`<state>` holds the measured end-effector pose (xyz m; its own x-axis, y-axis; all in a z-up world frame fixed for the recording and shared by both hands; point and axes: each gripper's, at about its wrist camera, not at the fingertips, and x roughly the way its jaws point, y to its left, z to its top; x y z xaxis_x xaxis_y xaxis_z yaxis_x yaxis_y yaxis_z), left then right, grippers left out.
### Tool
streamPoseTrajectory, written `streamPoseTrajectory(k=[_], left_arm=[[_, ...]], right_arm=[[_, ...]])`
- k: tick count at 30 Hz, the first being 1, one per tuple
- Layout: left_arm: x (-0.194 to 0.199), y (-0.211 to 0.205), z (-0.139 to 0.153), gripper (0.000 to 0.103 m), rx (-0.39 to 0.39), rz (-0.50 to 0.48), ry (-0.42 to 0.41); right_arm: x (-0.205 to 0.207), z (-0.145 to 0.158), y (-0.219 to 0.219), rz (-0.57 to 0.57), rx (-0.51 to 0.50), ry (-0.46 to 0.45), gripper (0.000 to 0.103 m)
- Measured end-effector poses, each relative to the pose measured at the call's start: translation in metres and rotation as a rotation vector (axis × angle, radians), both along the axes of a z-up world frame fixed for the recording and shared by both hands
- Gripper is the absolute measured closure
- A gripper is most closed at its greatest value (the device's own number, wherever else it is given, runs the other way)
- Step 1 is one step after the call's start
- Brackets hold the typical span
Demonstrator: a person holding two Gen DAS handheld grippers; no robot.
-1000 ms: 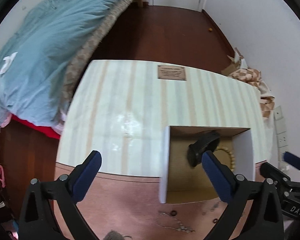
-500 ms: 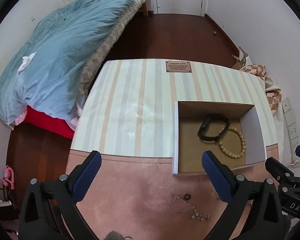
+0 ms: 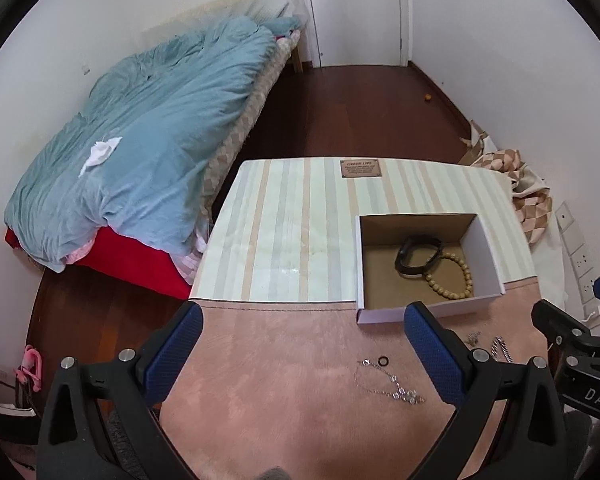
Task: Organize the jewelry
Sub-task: 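Withdraw both tools from the box back over the mat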
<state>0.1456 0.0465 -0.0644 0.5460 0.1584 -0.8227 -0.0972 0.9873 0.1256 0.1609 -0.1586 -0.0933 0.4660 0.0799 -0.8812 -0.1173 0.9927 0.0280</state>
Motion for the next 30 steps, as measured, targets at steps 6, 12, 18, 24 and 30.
streamPoseTrajectory(k=[6,12,18,24,30], left_arm=[[-0.025,0.000,0.019,0.000,-0.020,-0.015,-0.030],[-0.045,-0.002,0.030,0.000,-0.035,-0.021,-0.055],[-0.054,-0.001,0.026,0.000,-0.005,0.031,-0.070],[-0.047,0.004,-0.015,0.000,-0.015,0.053,-0.001],[-0.043,-0.002,-0.069,0.000,-0.012,0.064,0.124]], right_arm=[[-0.025,0.020,-0.002,-0.008,0.022,-0.040,0.004],[-0.045,0.036,-0.002,-0.016,0.028,-0.078,0.004],[-0.057,0.032,-0.010,-0.045,0.067,-0.077,0.004],[-0.055,-0.014,-0.040,-0.142,0.079,0.011,0.004],[-0.048,-0.088,-0.080,-0.259,0.110,0.155,0.004]])
